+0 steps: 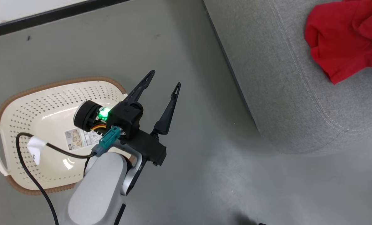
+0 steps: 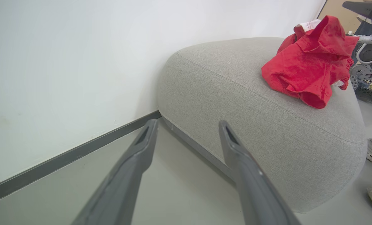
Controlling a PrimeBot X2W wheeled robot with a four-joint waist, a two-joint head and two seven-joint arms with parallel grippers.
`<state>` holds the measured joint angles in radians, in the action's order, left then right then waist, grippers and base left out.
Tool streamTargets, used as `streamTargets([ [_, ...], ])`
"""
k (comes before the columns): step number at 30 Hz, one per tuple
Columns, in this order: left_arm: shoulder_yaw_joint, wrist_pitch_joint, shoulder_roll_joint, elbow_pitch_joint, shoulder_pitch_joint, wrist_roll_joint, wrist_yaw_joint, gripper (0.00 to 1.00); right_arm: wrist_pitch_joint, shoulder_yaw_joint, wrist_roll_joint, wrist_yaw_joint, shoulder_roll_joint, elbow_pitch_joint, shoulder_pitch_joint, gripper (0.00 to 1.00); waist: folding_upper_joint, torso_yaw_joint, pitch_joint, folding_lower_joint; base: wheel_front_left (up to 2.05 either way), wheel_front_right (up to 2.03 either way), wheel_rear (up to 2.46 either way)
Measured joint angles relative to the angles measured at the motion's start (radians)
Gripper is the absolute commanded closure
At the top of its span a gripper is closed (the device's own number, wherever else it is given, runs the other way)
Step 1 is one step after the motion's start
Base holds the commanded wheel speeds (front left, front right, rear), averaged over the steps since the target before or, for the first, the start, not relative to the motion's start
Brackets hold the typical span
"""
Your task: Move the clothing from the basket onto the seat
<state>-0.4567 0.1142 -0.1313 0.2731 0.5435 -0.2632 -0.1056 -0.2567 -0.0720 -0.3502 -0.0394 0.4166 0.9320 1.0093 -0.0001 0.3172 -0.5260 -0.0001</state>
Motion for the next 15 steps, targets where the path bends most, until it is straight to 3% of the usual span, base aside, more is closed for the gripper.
streamTargets([
  [15, 0.032, 0.065, 0.027, 0.056, -0.022, -0.035, 0.035, 0.0, 0.0, 0.057, 0.047, 0.036, -0.038, -0.067, -0.03, 0.0, 0.0, -0.07, 0.095, -0.0001, 0.0, 0.0, 0.0],
])
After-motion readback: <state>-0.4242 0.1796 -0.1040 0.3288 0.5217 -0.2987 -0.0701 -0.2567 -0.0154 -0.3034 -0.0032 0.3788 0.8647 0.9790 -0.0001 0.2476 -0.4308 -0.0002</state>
